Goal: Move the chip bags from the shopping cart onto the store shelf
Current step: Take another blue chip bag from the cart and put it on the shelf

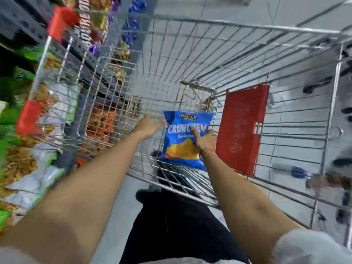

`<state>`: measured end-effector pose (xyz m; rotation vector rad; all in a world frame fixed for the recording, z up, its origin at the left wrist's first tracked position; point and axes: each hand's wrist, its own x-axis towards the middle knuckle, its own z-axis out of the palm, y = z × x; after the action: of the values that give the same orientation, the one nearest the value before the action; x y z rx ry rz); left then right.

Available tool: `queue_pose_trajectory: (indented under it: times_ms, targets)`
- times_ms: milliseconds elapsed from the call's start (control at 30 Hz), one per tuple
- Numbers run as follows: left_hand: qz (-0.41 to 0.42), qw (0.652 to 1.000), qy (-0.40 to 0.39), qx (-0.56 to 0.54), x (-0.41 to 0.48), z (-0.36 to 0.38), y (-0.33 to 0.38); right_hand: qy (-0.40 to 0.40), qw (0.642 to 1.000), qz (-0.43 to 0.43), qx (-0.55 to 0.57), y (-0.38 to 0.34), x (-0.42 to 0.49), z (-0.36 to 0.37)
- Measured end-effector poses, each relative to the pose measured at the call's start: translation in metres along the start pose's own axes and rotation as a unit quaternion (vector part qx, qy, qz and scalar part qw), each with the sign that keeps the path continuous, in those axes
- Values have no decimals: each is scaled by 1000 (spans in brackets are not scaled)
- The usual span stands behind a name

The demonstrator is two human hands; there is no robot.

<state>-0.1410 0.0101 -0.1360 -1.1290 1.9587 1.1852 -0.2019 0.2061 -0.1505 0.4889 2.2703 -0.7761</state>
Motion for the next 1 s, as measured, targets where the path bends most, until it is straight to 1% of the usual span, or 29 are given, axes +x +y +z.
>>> queue_pose_trajectory:
  times_ms: [33, 133, 200, 267, 333, 400, 467, 533, 600, 667, 800, 900, 933, 1000]
  targets:
    - [-8, 1000, -9, -3, 2, 4, 0, -1, 1000, 3, 8, -1, 1, 0]
    - [-56, 998, -34, -6, 31, 30, -7, -25, 996, 56, 64, 6, 18, 8]
    - [-88, 994, -47, -38, 39, 46, -4, -42, 993, 79, 78, 16, 28, 11]
    - [-105, 988, -61, -93, 43, 61, -2, -45, 989, 89, 109, 23, 35, 12]
    - [-142, 977, -97, -123, 49, 77, -7, -48, 985, 94, 135, 27, 39, 13]
    - [-194, 960, -132, -151, 78, 98, -37, -58, 980, 84, 173, 30, 41, 13]
    - [-211, 948, -156, -181, 101, 113, -60, -52, 973, 76, 212, 29, 40, 11]
    - [-208, 935, -191, -214, 80, 99, -41, -42, 970, 67, 231, 26, 39, 9]
    - [-174, 936, -203, -230, 48, 80, -13, -32, 967, 60, 245, 22, 35, 8]
    - [-137, 943, -196, -233, 40, 68, -7, -10, 969, 57, 239, 15, 30, 10]
    - [-100, 962, -150, -204, 53, 46, -20, 27, 972, 35, 232, -13, 13, 12]
    - [-60, 967, -120, -215, 78, 24, -38, 39, 973, -20, 227, -46, -7, 8]
    - [-52, 966, -99, -232, 72, 10, -35, 40, 971, -46, 230, -57, -14, 6]
    - [-16, 961, -55, -272, 23, -24, -6, 35, 965, -92, 242, -80, -29, 1]
